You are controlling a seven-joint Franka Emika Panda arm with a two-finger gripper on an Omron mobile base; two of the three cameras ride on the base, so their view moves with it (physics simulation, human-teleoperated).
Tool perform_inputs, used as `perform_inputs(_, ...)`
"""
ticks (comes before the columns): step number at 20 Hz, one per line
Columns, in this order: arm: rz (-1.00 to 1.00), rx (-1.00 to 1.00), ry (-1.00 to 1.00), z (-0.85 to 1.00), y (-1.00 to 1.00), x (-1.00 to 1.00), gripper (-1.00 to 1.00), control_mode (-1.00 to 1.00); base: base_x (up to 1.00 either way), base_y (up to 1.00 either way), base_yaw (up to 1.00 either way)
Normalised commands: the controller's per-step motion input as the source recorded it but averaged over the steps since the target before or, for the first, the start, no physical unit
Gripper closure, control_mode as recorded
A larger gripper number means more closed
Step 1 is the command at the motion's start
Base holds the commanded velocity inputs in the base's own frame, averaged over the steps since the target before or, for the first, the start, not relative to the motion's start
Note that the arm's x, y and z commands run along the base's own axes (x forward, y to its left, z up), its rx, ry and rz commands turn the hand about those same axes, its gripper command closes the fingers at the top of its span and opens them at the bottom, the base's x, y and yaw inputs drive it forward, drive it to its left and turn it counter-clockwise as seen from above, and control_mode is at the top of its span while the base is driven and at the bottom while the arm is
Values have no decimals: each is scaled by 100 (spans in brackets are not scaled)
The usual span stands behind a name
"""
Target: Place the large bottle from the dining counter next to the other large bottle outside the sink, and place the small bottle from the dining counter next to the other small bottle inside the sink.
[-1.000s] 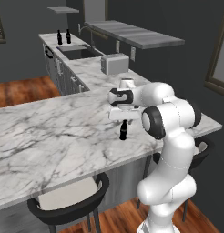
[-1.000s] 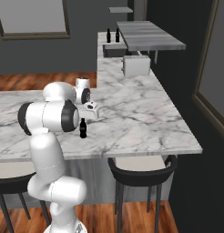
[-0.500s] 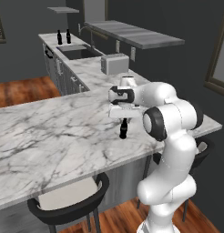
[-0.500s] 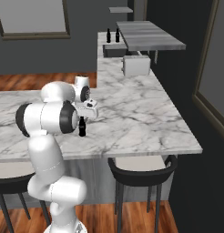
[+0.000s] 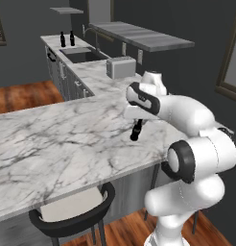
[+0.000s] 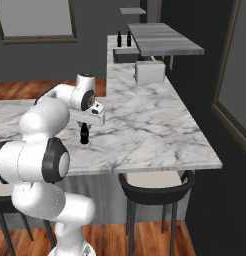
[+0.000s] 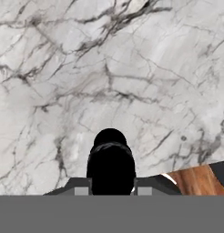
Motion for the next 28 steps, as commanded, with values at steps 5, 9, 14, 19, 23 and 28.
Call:
perform_inputs(5,2,-3,-3,38,0,-90,100,-100,0,0,0)
perform_inputs(9,9,-8,0,46,0,-81,100,-100,0,0,0)
perform_inputs(14,11,-7,6,51,0,-80,100,-100,0,0,0)
perform_inputs(19,11,-1,3,25,0,-78,100,-100,0,0,0)
perform_inputs(23,10,0,0,10,0,-64,100,-100,0,0,0)
perform_inputs(28,1,0,0,0,0,-10,100,-100,0,0,0)
